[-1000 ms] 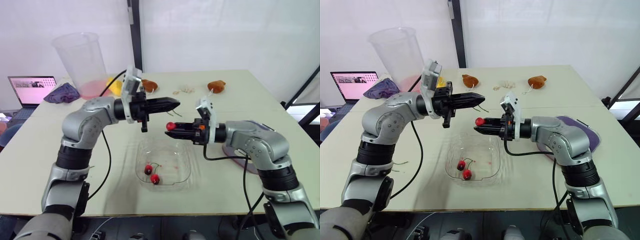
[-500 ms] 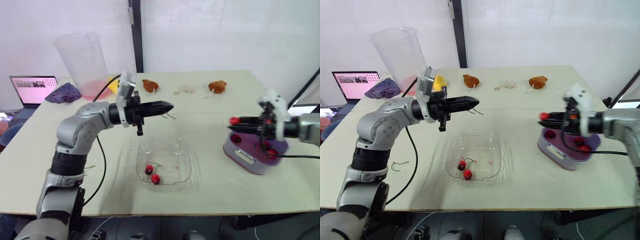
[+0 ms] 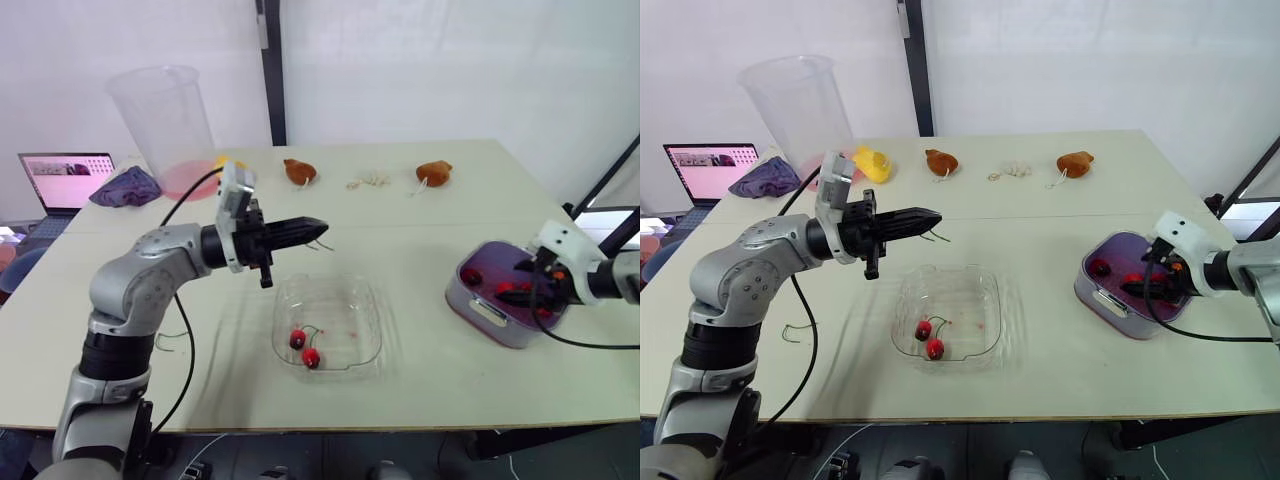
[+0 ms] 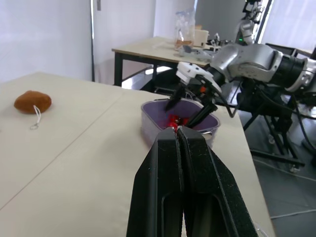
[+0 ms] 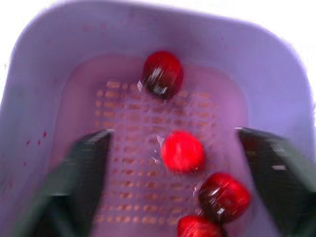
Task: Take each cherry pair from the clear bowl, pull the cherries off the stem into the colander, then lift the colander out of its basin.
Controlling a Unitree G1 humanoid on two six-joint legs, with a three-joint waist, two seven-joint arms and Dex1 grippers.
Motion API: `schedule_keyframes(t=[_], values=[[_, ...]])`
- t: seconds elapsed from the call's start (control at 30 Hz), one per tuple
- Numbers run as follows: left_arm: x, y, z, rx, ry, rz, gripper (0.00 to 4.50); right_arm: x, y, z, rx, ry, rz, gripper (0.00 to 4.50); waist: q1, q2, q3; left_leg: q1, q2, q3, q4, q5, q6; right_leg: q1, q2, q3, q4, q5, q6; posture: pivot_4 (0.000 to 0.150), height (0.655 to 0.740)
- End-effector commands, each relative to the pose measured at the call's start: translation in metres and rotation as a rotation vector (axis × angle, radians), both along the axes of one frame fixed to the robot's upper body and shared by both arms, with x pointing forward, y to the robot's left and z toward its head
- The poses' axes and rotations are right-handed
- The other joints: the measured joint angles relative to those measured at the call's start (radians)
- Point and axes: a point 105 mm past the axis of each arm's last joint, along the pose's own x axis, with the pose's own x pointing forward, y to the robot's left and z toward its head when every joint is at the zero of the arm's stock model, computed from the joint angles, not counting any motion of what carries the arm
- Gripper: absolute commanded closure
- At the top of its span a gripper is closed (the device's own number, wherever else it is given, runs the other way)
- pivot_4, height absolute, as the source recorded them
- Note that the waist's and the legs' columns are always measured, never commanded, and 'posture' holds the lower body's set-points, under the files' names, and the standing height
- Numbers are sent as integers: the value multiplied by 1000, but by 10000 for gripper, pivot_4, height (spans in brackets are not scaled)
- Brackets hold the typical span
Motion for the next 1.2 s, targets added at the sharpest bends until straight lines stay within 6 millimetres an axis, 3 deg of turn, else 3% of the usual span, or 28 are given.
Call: schedule_keyframes(t=[0.03,0.13,0.23,0.3,0.4,0.53,0.6,0.8,1.0,1.1,1.13,1.2], values=[[-4,4,14,-3,-57,7,45000,-5,16,51,102,-105,60,451,0,0,0,0,0,0,0,0,0,0,0,0,0,0,0,1500,7400],[-3,8,17,-4,-54,28,45000,-18,49,87,243,-148,190,451,-1,0,0,0,0,0,0,0,0,0,0,0,0,0,0,1500,7400],[-2,13,16,2,-42,57,45000,-31,78,109,368,-171,318,451,1,0,0,0,1,0,-1,0,0,0,0,0,-1,0,0,1500,7400],[-2,27,8,31,-7,97,45000,-47,108,124,484,-159,476,451,0,0,0,0,1,-1,-1,0,0,0,0,0,-1,0,0,1500,7400],[1,55,-1,-2,64,209,45000,-66,143,126,552,-104,659,451,-4,0,0,0,1,0,-1,0,0,0,0,0,-1,0,0,1500,7400],[-1,103,-14,-114,183,378,45000,-63,172,117,563,-72,731,451,0,0,0,0,1,-1,-1,0,0,0,0,0,-1,0,0,1500,7400],[1,134,-46,-60,280,546,45000,-61,184,115,563,-72,773,451,0,0,0,0,1,-1,0,0,0,0,0,0,-1,0,0,1500,7400],[-24,173,-112,-6,537,724,45000,-56,200,112,548,-65,823,451,3,0,0,0,1,-1,-1,0,0,0,0,0,0,0,0,1500,7400],[-40,196,-142,-37,646,843,45000,-51,204,108,571,-64,830,451,4,0,0,0,1,-1,-1,0,0,0,0,0,0,0,0,1500,7400],[-41,207,-145,-74,660,902,45000,-50,204,106,574,-64,831,451,2,0,0,0,1,-1,-1,0,0,0,0,0,0,0,0,1500,7400],[-40,209,-142,-96,659,912,38840,-50,204,106,576,-63,831,0,1,0,0,0,1,-1,-1,0,0,0,0,0,0,0,0,1500,7400],[-40,216,-141,-83,648,947,31528,-51,203,104,584,-39,832,0,2,0,0,0,1,-1,-1,0,0,0,0,0,0,0,0,1500,7400]])
